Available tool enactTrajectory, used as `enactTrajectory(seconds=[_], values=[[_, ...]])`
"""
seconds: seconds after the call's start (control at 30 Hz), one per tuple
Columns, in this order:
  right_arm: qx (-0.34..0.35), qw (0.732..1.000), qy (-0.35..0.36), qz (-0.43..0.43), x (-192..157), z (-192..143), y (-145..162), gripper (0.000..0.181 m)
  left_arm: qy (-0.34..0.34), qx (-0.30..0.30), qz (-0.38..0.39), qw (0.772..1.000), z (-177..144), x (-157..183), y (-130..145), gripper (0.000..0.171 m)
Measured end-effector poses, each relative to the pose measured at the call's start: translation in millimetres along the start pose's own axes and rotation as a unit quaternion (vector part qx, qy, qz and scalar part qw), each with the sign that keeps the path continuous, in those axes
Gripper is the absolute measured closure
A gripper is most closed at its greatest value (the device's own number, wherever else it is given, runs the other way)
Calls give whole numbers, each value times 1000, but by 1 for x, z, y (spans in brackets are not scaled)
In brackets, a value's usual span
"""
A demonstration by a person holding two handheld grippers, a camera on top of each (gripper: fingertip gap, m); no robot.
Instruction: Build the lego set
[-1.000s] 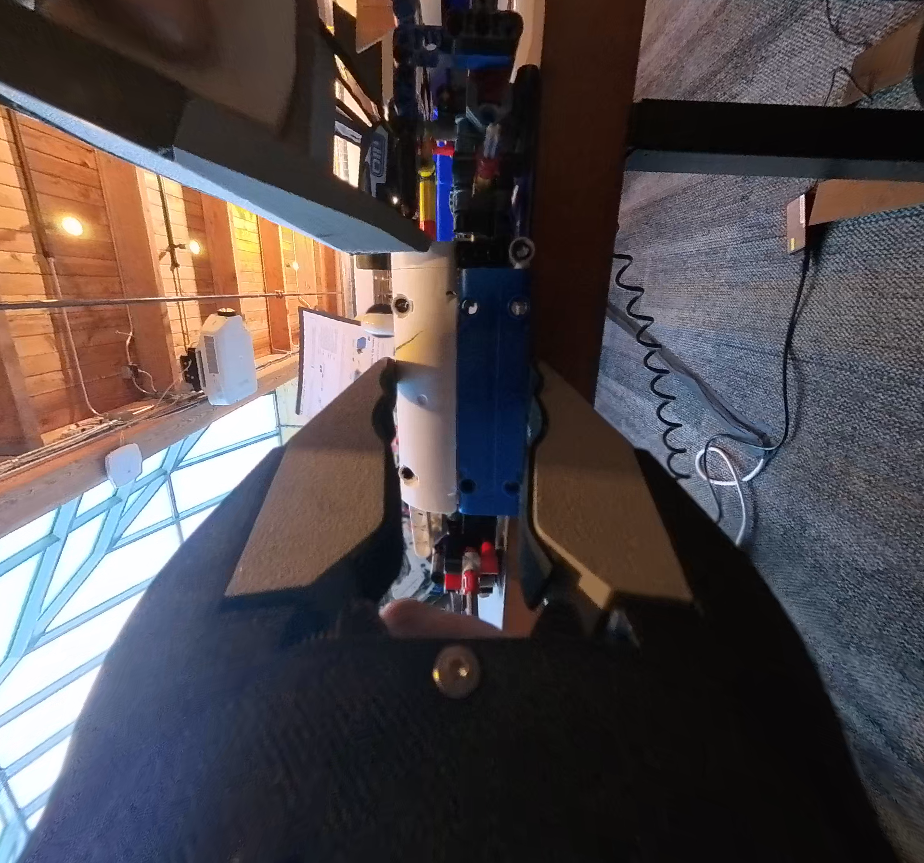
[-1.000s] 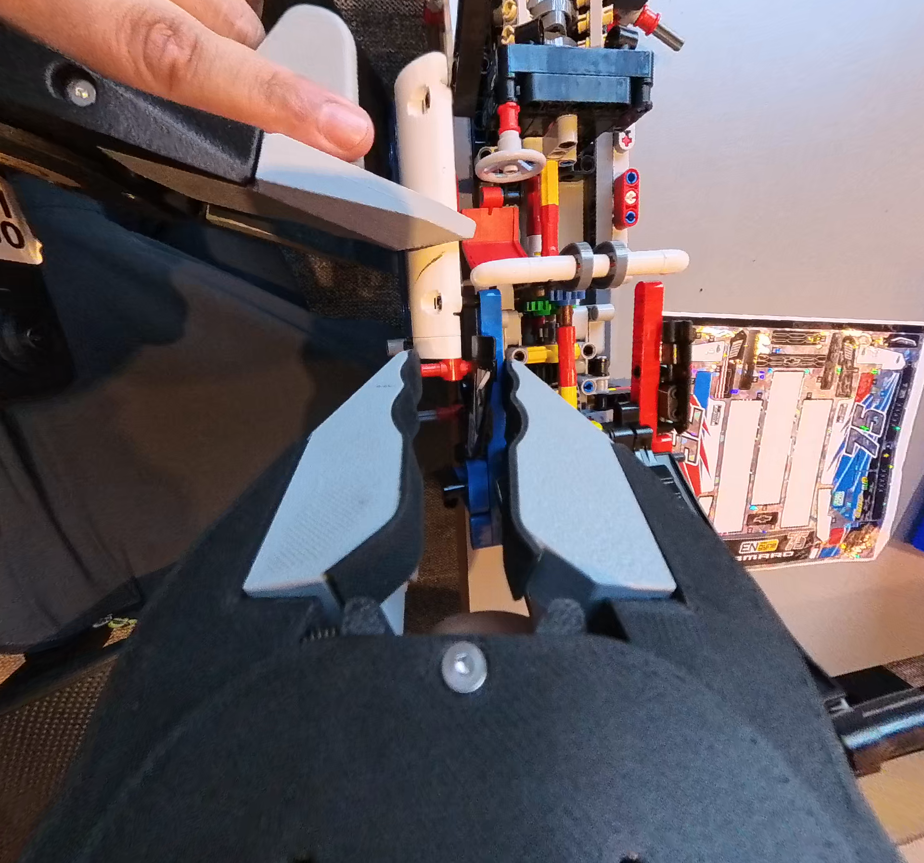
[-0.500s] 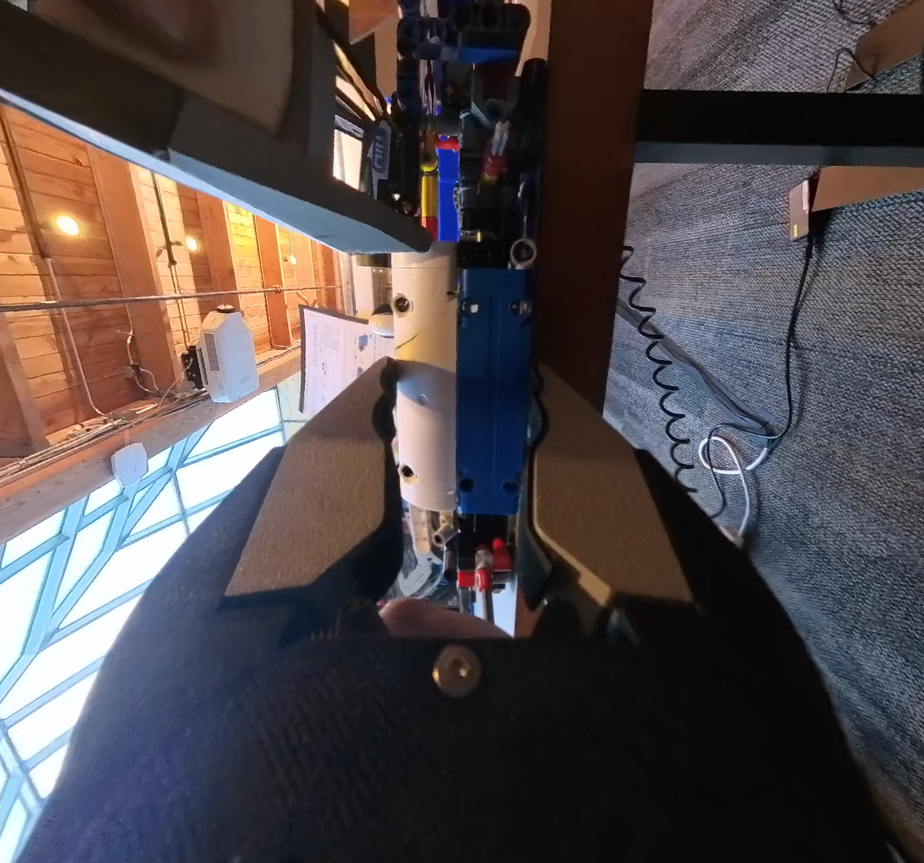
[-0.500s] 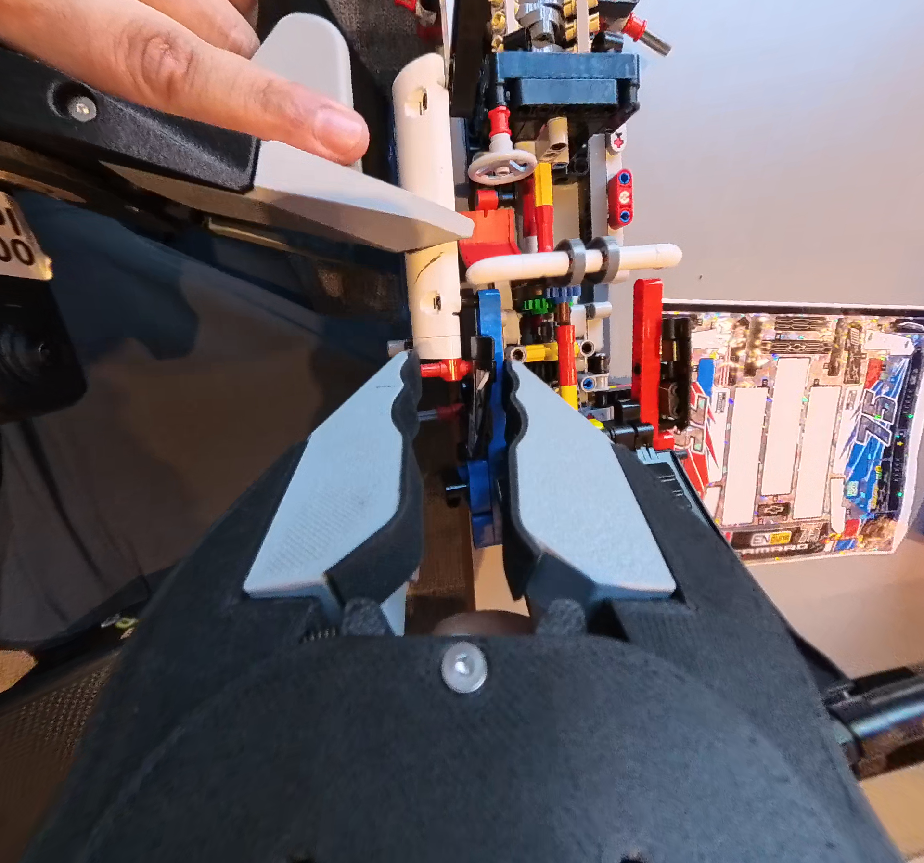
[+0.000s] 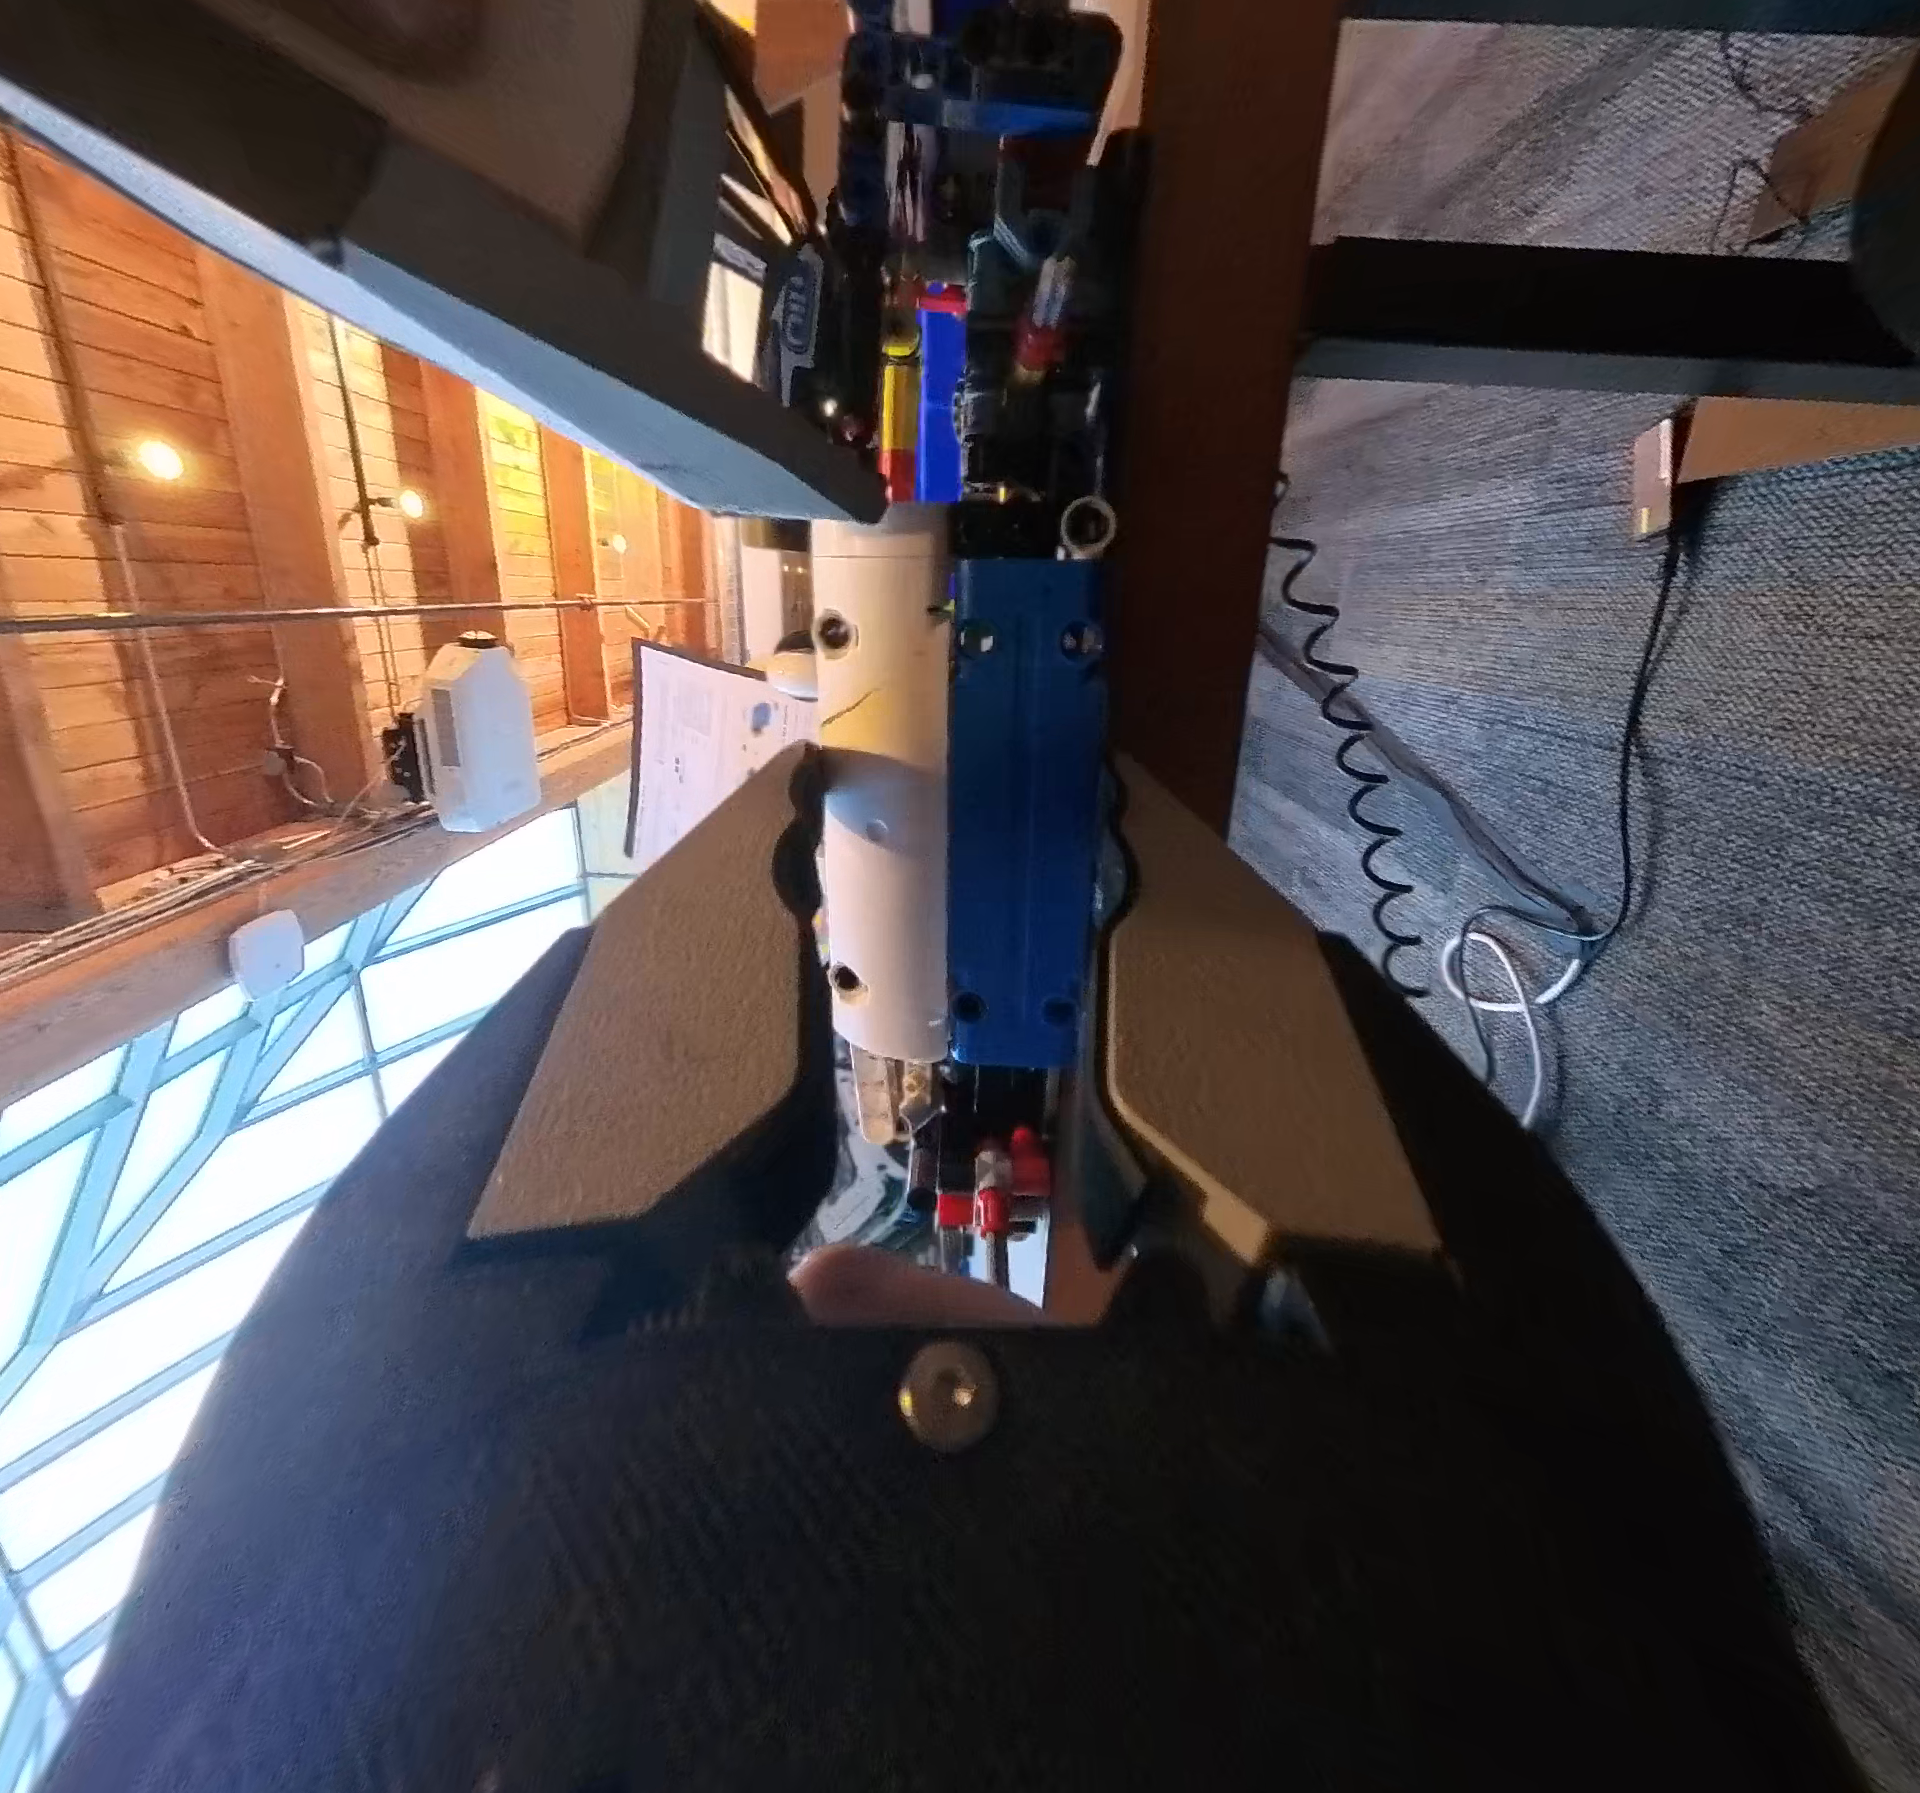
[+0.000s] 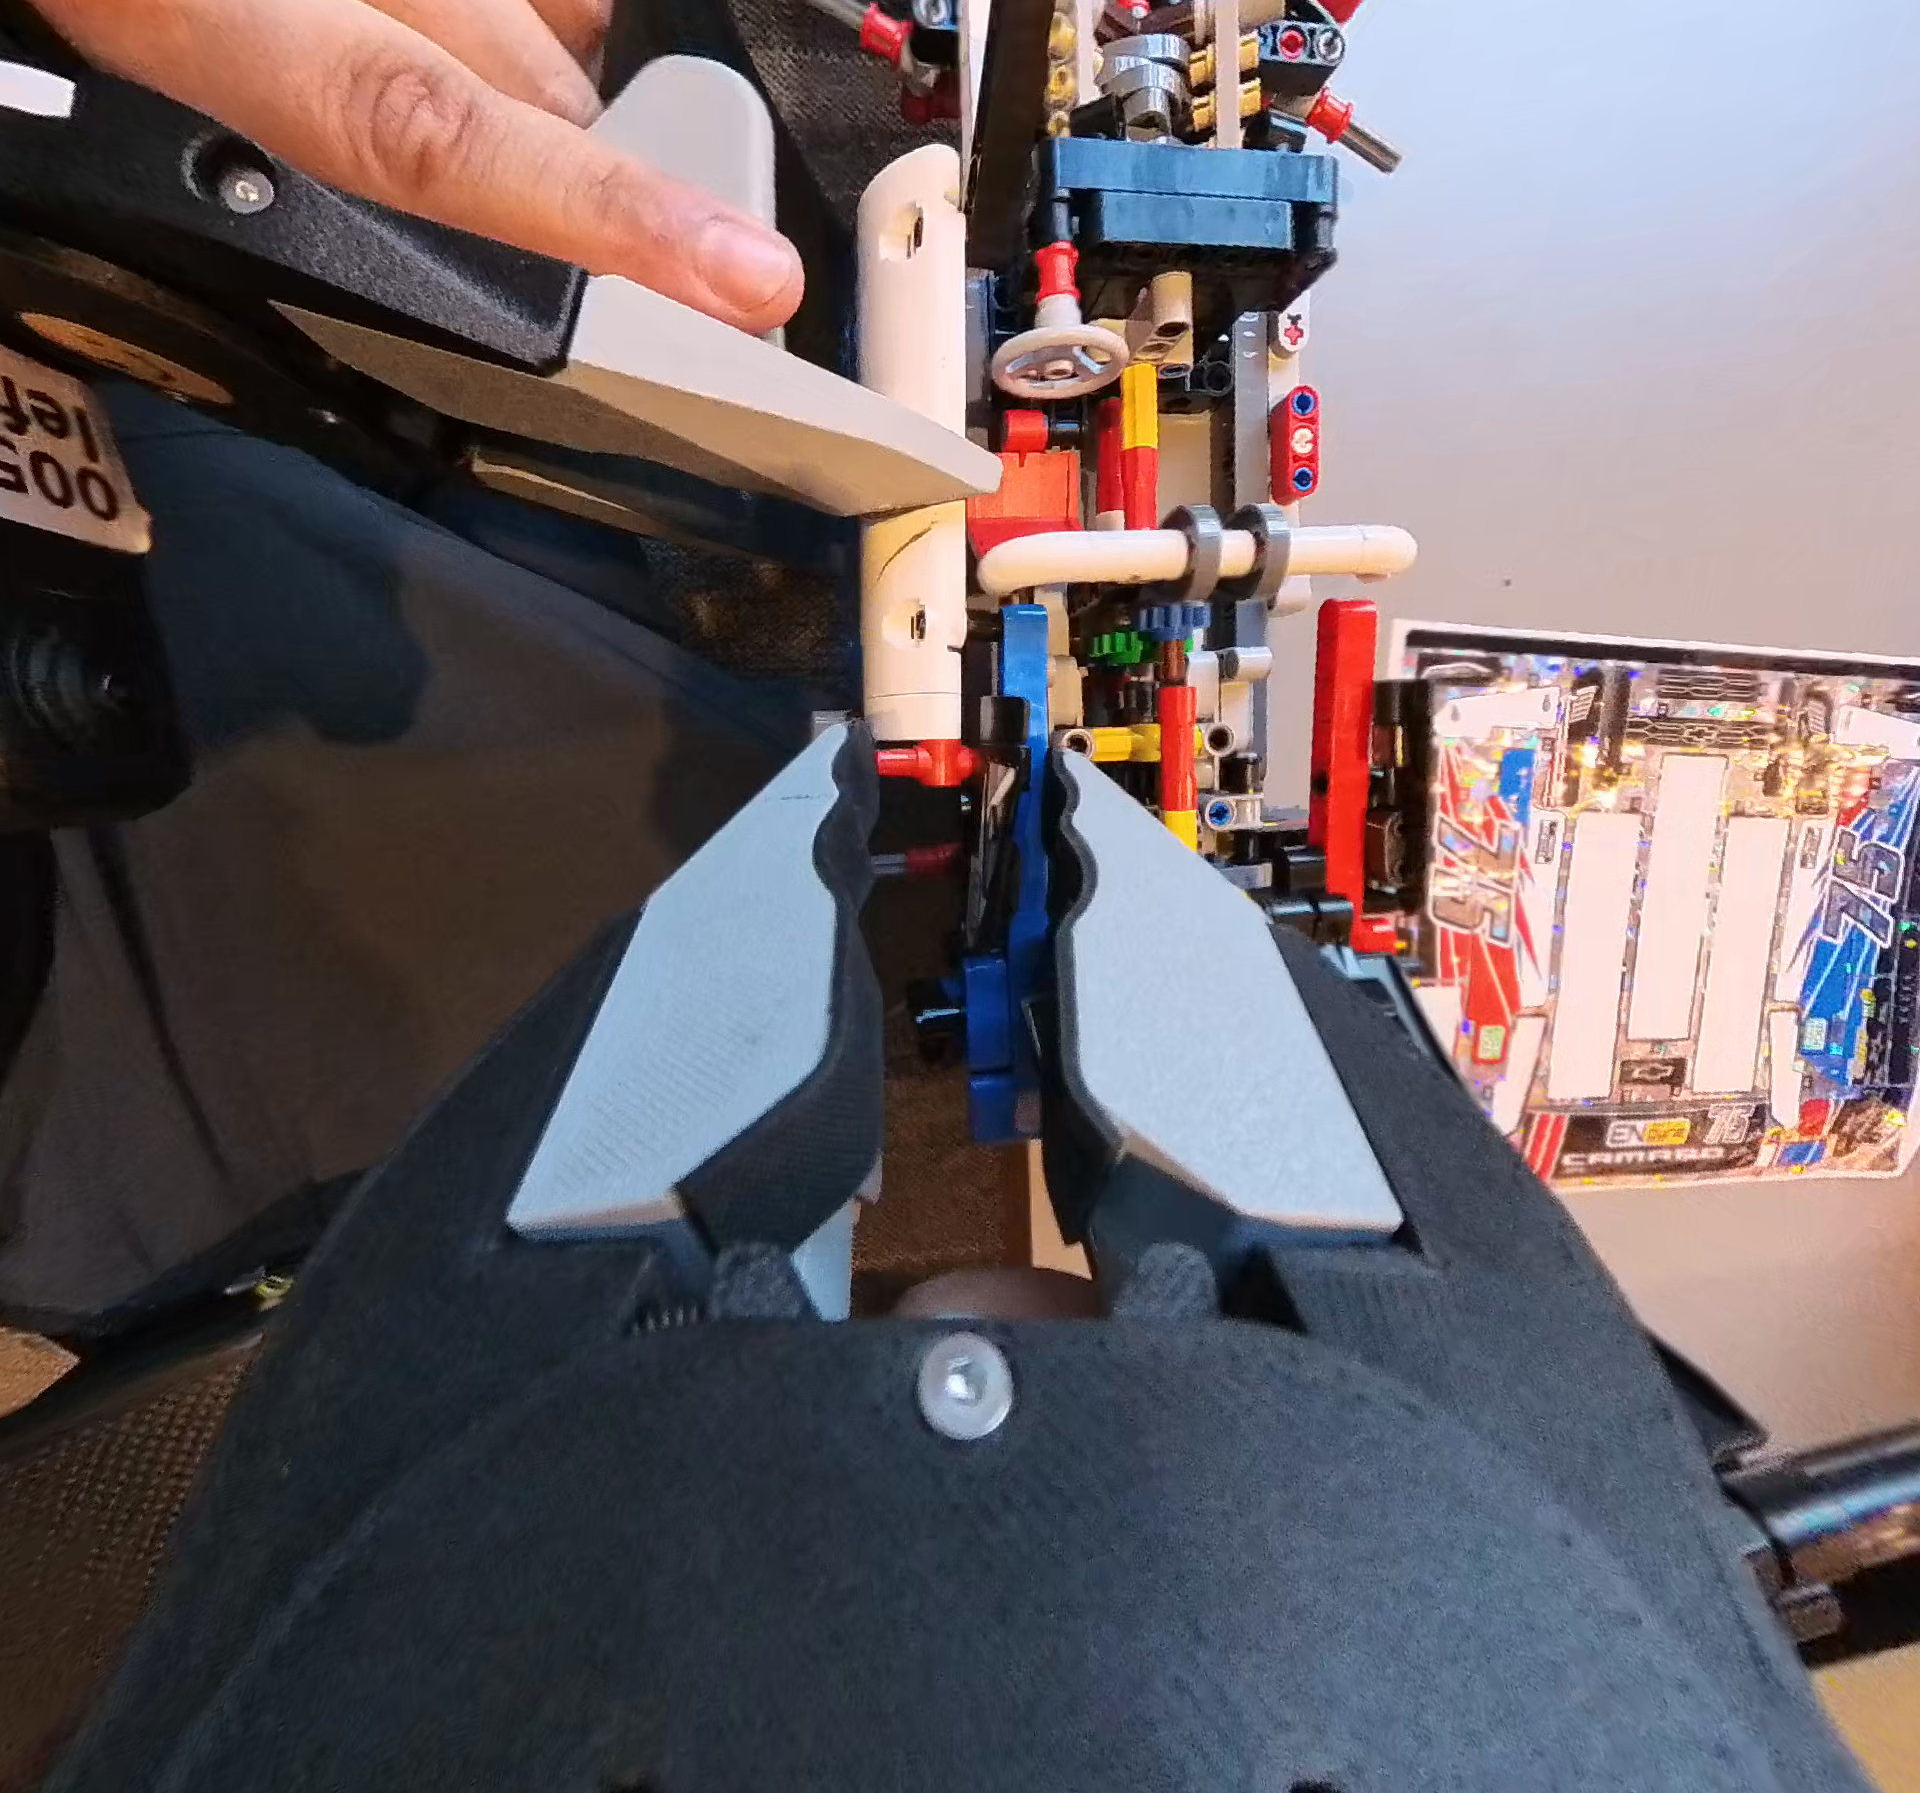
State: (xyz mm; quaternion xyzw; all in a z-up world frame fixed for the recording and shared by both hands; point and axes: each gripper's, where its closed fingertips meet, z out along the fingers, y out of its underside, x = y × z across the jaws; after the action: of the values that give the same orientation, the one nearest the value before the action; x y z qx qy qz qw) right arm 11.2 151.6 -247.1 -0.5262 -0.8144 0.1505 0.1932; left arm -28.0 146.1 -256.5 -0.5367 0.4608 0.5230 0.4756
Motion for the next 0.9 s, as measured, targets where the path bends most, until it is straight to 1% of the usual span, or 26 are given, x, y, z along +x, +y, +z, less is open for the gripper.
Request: enactTrajectory(seconds=[0.13,0.27,0.4,0.53,0.7,0.9], values=[[-2,1000,7,-12,-6,0,-1,150,-8,0,2,1000,-5,1,0,122],[-2,1000,6,13,-4,1,-2,150,-19,4,2,1000,-3,1,1,122],[-18,1000,26,-5,-2,2,1,150,-17,3,3,1000,-1,2,0,122],[-8,1000,18,-5,-2,1,1,150,-13,-1,-1,1000,-1,2,0,122],[-2,999,43,-23,-1,2,0,151,-21,-7,0,1000,1,2,2,122],[6,998,59,-23,2,3,0,151,-11,-9,-27,1000,5,2,1,121]])
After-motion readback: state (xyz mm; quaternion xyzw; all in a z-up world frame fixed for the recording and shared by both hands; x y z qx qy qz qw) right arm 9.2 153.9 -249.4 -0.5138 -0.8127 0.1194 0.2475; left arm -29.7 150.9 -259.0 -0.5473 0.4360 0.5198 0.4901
